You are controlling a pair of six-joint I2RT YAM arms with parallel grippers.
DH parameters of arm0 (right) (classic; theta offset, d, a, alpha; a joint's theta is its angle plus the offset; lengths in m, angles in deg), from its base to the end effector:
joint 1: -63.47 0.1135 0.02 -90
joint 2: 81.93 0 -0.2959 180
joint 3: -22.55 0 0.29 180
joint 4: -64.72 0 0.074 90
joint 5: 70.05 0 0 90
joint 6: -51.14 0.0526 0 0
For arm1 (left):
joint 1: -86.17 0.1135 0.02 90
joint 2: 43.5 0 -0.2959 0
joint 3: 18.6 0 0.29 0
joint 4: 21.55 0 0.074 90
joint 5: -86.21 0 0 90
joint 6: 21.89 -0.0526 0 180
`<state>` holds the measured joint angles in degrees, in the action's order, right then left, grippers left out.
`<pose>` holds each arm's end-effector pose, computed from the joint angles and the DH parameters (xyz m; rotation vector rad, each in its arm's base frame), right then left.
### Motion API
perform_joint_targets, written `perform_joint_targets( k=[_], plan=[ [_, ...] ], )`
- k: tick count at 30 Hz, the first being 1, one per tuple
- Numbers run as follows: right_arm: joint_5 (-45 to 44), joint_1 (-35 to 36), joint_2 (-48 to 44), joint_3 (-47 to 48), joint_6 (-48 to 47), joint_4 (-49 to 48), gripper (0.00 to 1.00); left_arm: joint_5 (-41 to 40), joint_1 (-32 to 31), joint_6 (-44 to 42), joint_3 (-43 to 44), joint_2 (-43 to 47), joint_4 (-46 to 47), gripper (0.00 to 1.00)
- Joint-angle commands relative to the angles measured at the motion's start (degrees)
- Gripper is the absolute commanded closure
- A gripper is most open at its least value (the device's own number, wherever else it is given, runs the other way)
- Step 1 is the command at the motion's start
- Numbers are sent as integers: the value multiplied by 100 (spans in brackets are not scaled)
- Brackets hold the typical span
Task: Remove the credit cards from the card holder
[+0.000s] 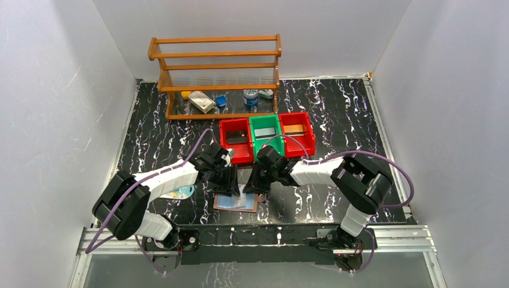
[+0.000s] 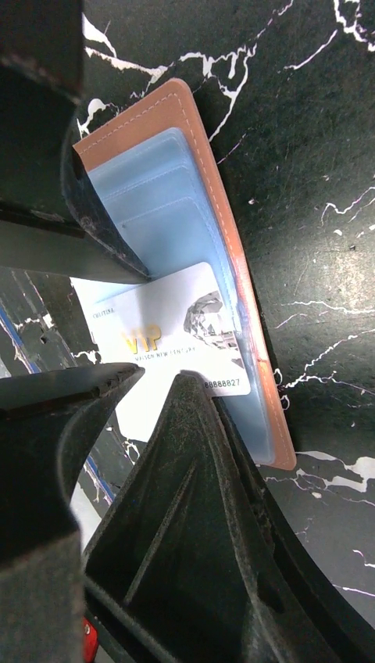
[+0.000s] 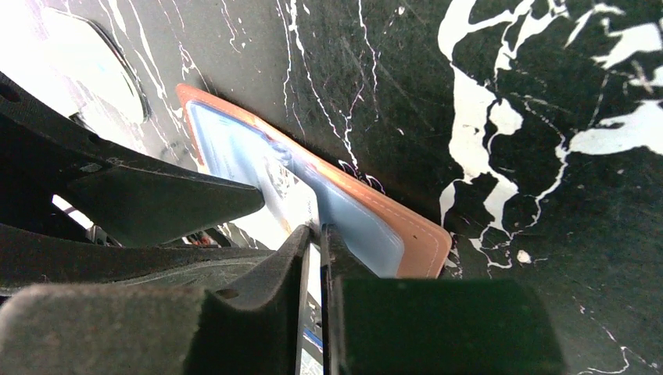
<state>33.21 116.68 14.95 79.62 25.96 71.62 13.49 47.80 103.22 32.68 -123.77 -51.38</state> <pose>0.2084 0.2988 0.1305 0.1511 2.7334 1.0940 0.2161 -0.1910 0.1583 0.1964 2.7681 -0.8004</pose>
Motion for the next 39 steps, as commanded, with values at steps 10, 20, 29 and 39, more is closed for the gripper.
perform_joint_targets(
  k=[10,20,29,39],
  plan=[
    [422,-32,-64,-362,408,-928,73,89,4,1,-156,-6,-146,64],
    [367,-32,-191,-478,420,-1003,83,52,5,-4,-166,-5,-127,67],
    [66,-97,-635,-767,391,-834,90,-233,5,112,-138,369,-174,60],
    [424,-100,-329,-770,585,-1438,76,-60,12,77,-73,257,-83,65]
  ],
)
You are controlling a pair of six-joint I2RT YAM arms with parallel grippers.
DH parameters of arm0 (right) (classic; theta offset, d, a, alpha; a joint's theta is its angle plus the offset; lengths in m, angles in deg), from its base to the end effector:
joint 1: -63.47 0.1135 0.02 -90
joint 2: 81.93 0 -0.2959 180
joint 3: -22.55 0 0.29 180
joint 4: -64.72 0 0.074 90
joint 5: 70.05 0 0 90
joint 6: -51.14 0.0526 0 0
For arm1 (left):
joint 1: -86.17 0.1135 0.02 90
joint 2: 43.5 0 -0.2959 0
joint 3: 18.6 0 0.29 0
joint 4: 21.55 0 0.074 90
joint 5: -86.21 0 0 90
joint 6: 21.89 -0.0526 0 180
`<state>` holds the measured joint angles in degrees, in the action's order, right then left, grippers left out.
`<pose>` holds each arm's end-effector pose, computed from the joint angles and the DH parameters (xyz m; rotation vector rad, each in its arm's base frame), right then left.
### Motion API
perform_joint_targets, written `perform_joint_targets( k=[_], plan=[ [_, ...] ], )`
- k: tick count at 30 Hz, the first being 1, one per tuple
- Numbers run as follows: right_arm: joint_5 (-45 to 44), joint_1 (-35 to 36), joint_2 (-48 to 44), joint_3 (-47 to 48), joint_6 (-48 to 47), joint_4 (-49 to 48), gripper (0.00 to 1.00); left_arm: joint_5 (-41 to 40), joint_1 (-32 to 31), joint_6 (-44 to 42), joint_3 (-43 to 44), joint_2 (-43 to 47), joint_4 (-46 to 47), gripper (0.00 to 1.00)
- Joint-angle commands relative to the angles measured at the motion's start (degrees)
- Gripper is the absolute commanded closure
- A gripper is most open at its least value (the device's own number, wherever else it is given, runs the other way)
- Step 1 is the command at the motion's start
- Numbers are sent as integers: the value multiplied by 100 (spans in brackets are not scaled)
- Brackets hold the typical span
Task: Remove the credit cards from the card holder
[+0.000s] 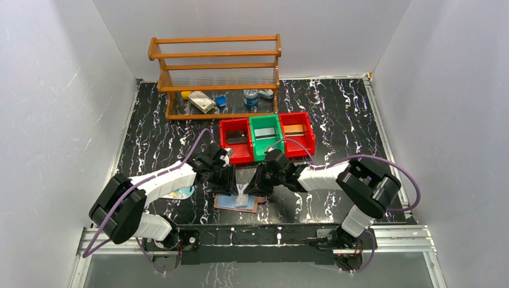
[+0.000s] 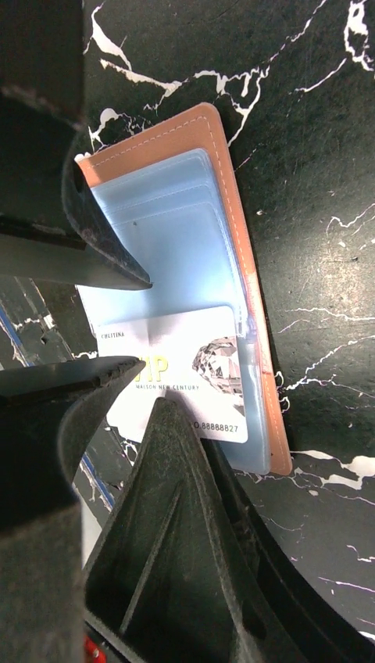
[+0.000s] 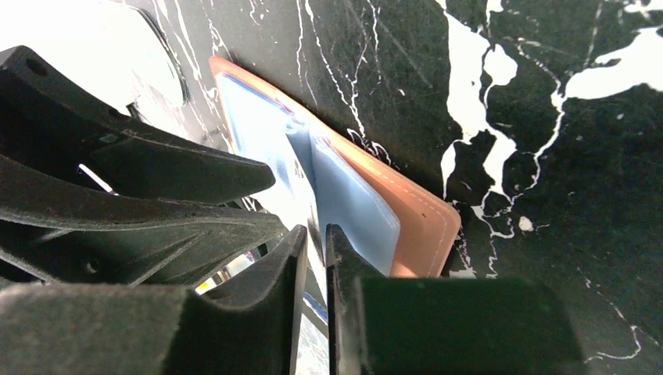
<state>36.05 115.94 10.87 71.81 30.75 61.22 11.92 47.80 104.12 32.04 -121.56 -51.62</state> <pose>0.1956 0.2785 0.1292 0.2236 2.6629 1.2696 0.2132 -0.1870 0.1643 0.1669 2.7423 -0.7855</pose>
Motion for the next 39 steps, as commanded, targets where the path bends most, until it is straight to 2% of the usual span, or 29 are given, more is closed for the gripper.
perform_joint_targets(
  k=[1,4,7,8,9,12,14,19,22,28,36,37,39],
  plan=[
    [128,-32,81,11,126,-415,74,107,6,-17,-32,49,-51,66],
    [214,-31,118,-6,225,-632,72,126,5,-12,-99,95,-39,68],
    [486,-54,203,-403,883,-2114,71,137,6,15,-178,109,12,69],
    [505,-45,245,-436,1008,-2313,71,154,1,23,-193,103,31,69],
    [508,-48,288,-377,975,-2191,71,168,7,25,-194,99,45,69],
    [354,-45,337,0,591,-1024,70,158,5,18,-186,130,40,69],
    [252,-44,266,44,469,-756,70,136,5,11,-208,155,46,69],
    [224,-45,167,1,433,-817,72,173,5,46,-283,142,112,71],
    [294,-3,232,-32,496,-1120,78,179,9,57,-323,119,179,71],
    [122,107,289,-23,615,-1189,75,205,0,87,-369,57,271,73],
    [-603,341,31,-212,870,-1071,77,270,5,214,-467,117,415,73],
    [-621,373,33,-202,875,-1074,77,275,5,216,-465,116,420,73],
    [-665,418,34,-206,884,-1060,87,269,5,206,-454,131,410,73]
  ],
)
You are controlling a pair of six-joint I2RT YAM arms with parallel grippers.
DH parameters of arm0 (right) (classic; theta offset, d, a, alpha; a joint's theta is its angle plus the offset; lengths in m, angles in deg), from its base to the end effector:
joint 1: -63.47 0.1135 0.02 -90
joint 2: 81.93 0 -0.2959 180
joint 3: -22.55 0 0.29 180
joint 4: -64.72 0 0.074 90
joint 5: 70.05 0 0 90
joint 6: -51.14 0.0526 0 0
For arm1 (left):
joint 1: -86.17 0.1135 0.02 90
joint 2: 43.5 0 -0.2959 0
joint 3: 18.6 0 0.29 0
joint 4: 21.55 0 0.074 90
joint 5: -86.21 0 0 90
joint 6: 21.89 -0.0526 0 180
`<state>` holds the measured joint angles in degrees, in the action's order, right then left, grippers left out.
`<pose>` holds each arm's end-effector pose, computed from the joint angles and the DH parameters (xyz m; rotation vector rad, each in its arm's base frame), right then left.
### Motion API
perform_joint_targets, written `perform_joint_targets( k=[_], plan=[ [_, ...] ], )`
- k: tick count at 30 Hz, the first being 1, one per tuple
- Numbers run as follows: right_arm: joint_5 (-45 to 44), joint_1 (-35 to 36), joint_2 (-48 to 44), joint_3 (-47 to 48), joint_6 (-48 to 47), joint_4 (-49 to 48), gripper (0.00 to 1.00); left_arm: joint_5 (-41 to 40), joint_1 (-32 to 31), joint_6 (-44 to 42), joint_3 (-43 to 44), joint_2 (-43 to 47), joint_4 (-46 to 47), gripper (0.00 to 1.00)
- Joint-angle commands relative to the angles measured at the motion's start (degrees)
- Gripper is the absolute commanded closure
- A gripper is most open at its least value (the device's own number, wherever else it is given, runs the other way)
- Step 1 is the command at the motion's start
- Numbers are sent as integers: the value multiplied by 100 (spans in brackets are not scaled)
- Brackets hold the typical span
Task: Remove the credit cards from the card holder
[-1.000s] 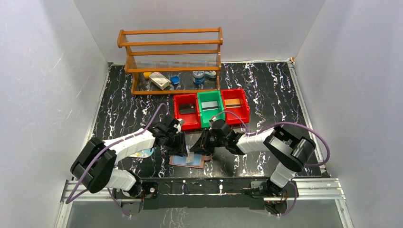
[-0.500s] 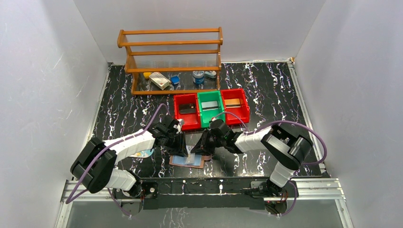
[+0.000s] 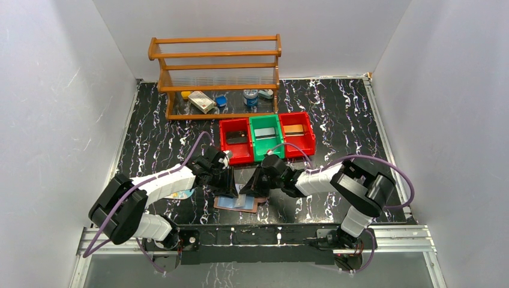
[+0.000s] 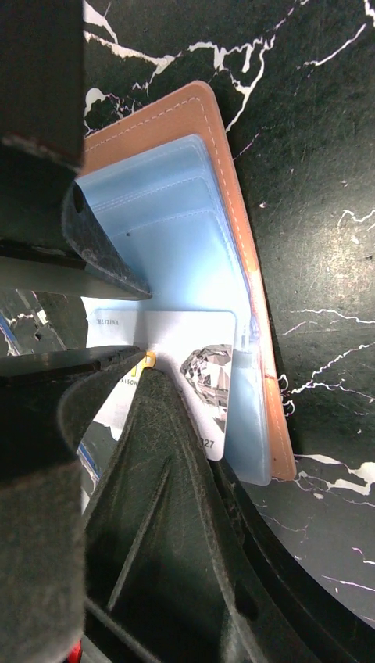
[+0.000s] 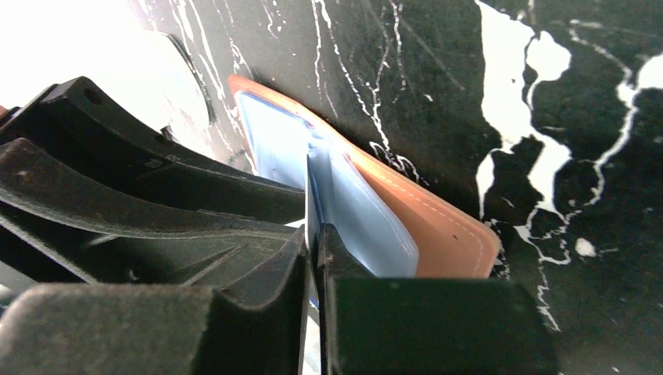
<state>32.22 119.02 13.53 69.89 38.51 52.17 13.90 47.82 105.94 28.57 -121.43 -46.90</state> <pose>0.1852 0.2898 0.1192 0.3540 2.6023 1.3489 0.2069 -0.1841 0.1515 0.1422 2.7365 -0.8497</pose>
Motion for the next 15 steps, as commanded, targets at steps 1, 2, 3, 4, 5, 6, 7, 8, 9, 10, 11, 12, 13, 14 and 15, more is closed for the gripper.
perform_joint_targets(
  k=[1,2,3,4,5,6,7,8,9,10,11,12,13,14,15],
  plan=[
    [-318,126,-251,-34,124,-152,89,63,3,25,-99,120,-72,73],
    [-343,130,-285,-52,137,-149,90,55,3,23,-97,128,-86,73],
    [-365,127,-317,-70,138,-133,90,51,3,23,-86,133,-95,73],
    [-383,124,-338,-76,146,-114,88,42,4,23,-90,144,-104,73],
    [-391,131,-363,-77,147,-69,85,37,3,28,-86,157,-109,73],
    [-391,131,-380,-81,140,-31,81,29,3,30,-93,168,-109,73],
    [-391,129,-395,-84,139,4,79,20,3,32,-90,169,-117,73],
    [-387,131,-411,-96,132,26,76,15,3,36,-90,179,-122,73],
    [-384,127,-426,-109,135,39,74,8,3,33,-86,181,-126,73],
    [-376,131,-442,-124,138,37,72,4,1,40,-78,180,-133,73],
    [-368,136,-456,-135,139,43,72,1,2,35,-67,175,-147,73],
    [-366,140,-472,-150,145,47,72,-2,3,27,-60,174,-152,73],
    [-352,147,-482,-155,147,65,71,-11,3,24,-59,179,-160,73],
    [-336,144,-489,-148,151,104,71,-18,3,17,-47,169,-180,73],
    [-330,161,-488,-140,148,152,71,-21,3,3,-35,168,-198,73]
  ],
)
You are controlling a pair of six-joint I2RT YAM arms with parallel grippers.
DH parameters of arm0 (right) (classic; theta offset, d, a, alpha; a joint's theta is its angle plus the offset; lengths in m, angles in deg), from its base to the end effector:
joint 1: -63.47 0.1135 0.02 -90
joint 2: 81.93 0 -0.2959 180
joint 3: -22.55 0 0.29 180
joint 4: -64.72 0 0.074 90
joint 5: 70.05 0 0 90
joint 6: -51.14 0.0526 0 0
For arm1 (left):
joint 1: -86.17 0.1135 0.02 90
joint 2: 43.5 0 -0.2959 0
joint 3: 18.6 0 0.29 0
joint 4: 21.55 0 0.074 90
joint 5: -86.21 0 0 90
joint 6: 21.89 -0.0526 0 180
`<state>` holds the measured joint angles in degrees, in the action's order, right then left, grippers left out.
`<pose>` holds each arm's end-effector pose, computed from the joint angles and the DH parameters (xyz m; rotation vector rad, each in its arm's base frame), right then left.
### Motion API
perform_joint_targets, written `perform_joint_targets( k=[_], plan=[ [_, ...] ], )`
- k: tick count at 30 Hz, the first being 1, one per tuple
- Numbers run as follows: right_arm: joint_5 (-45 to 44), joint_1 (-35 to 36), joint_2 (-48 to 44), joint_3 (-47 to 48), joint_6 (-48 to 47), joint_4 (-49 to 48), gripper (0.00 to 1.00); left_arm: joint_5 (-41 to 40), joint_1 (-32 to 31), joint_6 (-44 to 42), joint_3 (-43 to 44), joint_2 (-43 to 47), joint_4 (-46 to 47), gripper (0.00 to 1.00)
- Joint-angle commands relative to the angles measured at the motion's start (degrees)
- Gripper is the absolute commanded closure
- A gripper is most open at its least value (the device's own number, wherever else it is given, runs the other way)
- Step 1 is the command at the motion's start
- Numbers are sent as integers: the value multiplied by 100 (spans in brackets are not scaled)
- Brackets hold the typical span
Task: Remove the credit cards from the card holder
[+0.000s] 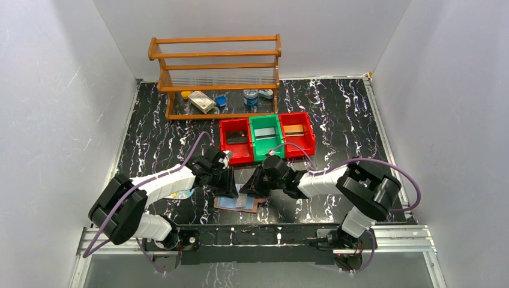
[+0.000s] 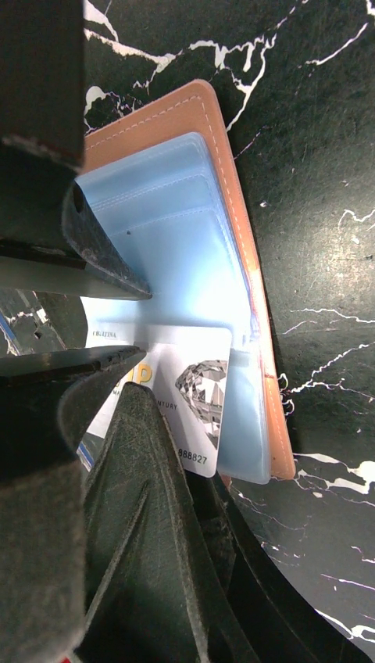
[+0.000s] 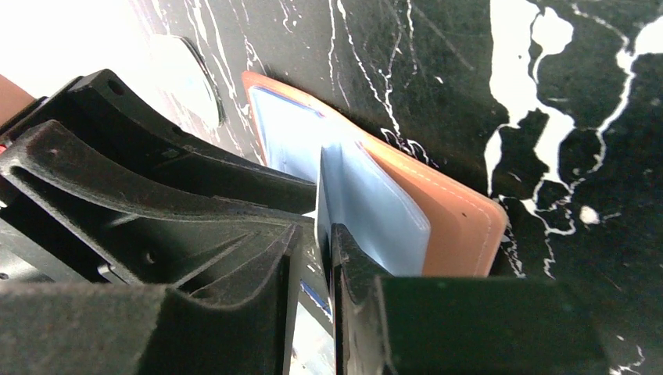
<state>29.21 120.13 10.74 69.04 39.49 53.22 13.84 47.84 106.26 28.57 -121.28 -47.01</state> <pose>0.1788 0.2871 0.1282 0.3798 2.5675 1.3361 0.2068 -0.1838 0.1520 0.1338 2.7371 -0.8503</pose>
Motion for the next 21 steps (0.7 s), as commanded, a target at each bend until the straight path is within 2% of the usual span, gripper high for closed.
perform_joint_targets(
  k=[1,8,15,21],
  plan=[
    [-28,59,-214,-57,54,74,71,-14,1,-34,-37,156,-201,73],
    [53,140,-75,50,45,195,72,-7,1,-62,-25,115,-204,73],
    [161,151,86,210,-60,191,85,3,2,-57,-2,87,-210,73],
    [-225,149,-263,189,-236,548,96,-73,0,-62,65,171,-285,72]
  ],
)
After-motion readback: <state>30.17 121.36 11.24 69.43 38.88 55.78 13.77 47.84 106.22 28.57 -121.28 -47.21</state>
